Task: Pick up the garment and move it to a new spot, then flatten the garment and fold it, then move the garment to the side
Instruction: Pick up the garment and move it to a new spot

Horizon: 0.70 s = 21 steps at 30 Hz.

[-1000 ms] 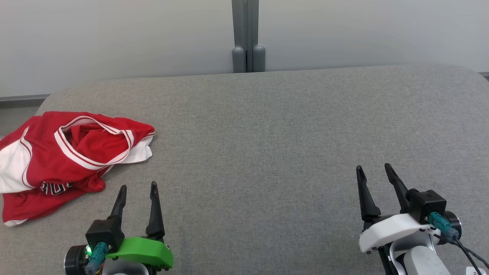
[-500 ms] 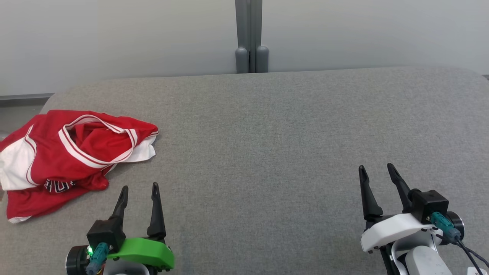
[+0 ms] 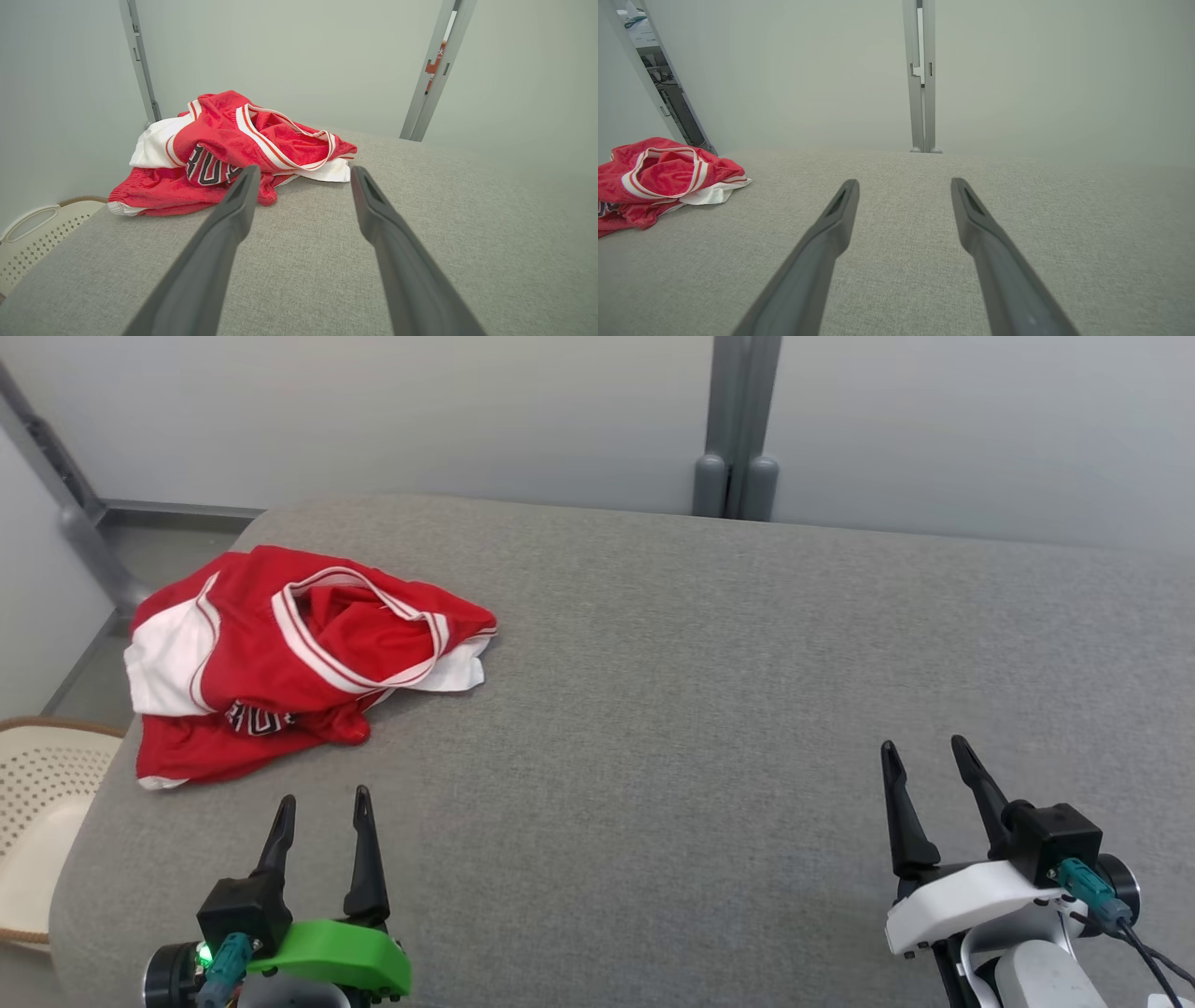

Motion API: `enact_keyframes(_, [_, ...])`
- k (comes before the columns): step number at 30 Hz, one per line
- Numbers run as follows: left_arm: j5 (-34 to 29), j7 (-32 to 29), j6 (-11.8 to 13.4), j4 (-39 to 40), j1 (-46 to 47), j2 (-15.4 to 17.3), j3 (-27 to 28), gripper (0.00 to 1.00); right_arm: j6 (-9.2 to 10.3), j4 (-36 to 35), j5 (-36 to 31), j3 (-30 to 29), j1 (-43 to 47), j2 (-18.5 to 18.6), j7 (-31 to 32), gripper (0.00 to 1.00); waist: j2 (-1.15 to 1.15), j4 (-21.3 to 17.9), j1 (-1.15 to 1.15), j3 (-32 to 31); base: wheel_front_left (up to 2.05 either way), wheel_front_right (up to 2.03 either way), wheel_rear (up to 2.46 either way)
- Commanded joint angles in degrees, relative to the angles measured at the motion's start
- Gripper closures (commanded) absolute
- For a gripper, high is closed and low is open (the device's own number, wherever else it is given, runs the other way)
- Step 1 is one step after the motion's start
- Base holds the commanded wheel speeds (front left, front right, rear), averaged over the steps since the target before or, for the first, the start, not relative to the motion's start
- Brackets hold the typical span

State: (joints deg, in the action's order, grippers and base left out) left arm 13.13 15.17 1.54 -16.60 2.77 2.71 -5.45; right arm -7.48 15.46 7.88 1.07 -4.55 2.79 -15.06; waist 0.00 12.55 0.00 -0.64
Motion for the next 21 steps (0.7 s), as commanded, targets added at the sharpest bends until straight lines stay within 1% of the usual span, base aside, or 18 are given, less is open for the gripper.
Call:
enact_keyframes(1, [-0.50, -0.03, 0.10, 0.10, -0.86, 0.31, 0.52, 0.00, -0.03, -0.15, 0.37, 0.16, 0.51, 0.19, -0.18, 0.00, 0.00, 5.54, 0.00, 0.19, 0.00, 0.00, 0.00])
enact_keyframes(8, [-0.96, -0.02, 0.03, 0.35, -0.93, 0.29, 2.10, 0.00, -0.03, -0.36, 0.60, 0.46, 0.08, 0.20, -0.18, 0.00, 0.00, 12.58, 0.00, 0.98, 0.00, 0.00, 0.00])
enact_keyframes(13, [-0.79, -0.02, 0.21, 0.59, -1.01, 0.30, 2.88, 0.00, -0.03, -0.38, 0.23, 0.69, -0.51, 0.20, -0.18, 0.00, 0.00, 16.45, 0.00, 1.60, 0.00, 0.00, 0.00])
enact_keyframes(15, [-0.53, -0.03, 0.44, 0.80, -1.12, 0.29, 3.19, 0.00, -0.03, -0.38, 0.15, 1.00, -0.75, 0.20, -0.18, 0.00, 0.00, 17.51, 0.00, 1.93, 0.00, 0.00, 0.00])
enact_keyframes(21, [0.72, -0.03, 1.49, 2.32, -2.04, 0.28, 4.72, 0.00, -0.02, 0.48, -0.34, 2.98, -2.50, 0.22, -0.18, 0.00, 0.00, 18.18, 0.00, 3.09, 0.00, 0.00, 0.00])
